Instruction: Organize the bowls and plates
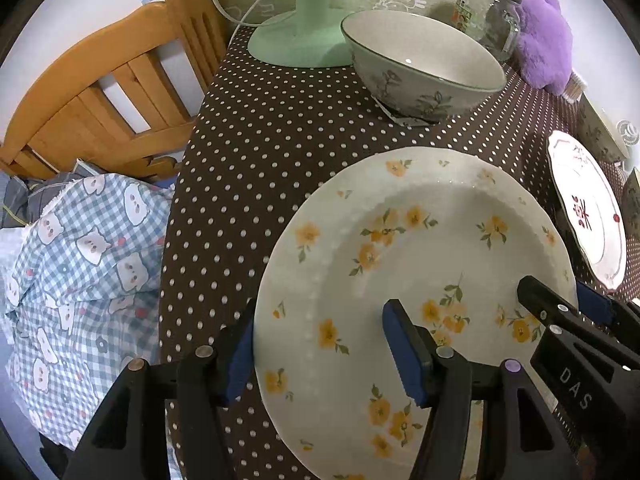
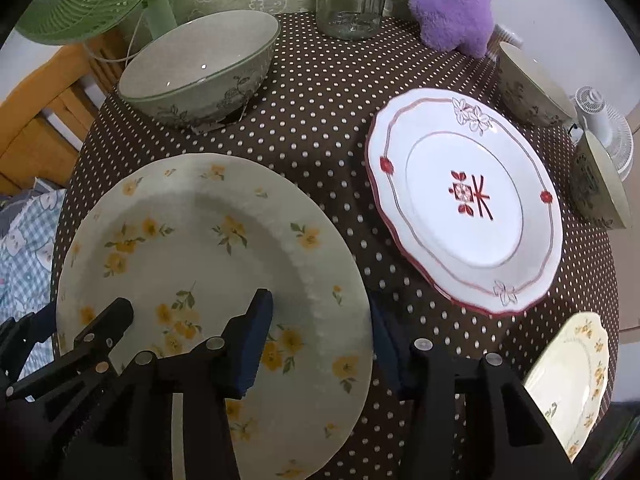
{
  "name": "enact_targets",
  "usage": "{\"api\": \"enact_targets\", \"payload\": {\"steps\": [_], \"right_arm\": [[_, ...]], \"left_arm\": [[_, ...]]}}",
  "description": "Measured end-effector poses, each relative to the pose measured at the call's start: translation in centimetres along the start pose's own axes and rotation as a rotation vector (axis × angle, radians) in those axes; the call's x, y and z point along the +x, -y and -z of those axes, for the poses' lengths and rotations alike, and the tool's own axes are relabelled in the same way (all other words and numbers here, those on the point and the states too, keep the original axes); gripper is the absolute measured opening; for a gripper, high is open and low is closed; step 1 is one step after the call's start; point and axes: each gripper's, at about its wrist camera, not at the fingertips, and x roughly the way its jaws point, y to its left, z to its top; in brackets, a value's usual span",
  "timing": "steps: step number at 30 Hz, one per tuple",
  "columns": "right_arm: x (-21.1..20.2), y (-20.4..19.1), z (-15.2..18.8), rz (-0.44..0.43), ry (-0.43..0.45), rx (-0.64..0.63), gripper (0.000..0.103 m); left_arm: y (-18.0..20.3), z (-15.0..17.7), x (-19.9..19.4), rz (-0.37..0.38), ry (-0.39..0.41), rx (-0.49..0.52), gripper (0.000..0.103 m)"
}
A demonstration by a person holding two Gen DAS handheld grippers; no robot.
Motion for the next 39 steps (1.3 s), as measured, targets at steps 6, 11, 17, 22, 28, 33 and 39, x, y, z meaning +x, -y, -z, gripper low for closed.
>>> {"api": "enact_targets", "payload": {"steps": [6,11,17,22,28,33,39], "right_arm": [[-0.9,0.2,1.9,0.004,-0.008,-0.006,0.051],[-1.8,0.9,3.2,0.013,-0.004,-0.014,0.049],[-2.5,2.2,4.9,0.001,-0.013,-0.007,0.048],[-2.4,3.1,5.8,-0.041,-0.017,-0.004,0.047],[-2.4,3.6,6.2,-0.079,0.000,-0.043,0.047],[-2.3,3.6,5.9,-0.097,0.001,-0.059,0.047],[-2.8,3.9,5.4,-0.092,0.012,-0.063,0.044]], "left_arm": [[0.8,1.2,-0.7,-0.003,-0.009,0.013,0.062],[1.5,2.5,-1.2,0.007,-0.022,0.005,0.062],[2.4,3.9,-1.7,0.002,-0.027,0.017,0.062],[1.9,4.6,-1.3,0.016,-0.042,-0.034,0.060],[1.9,5.0,-1.4,0.016,0.000,-0.011,0.059],[1.8,5.1,-1.7,0.015,0.016,0.005,0.057],[1.8,5.1,-2.2,0.029,0.015,0.002,0.056]]}}
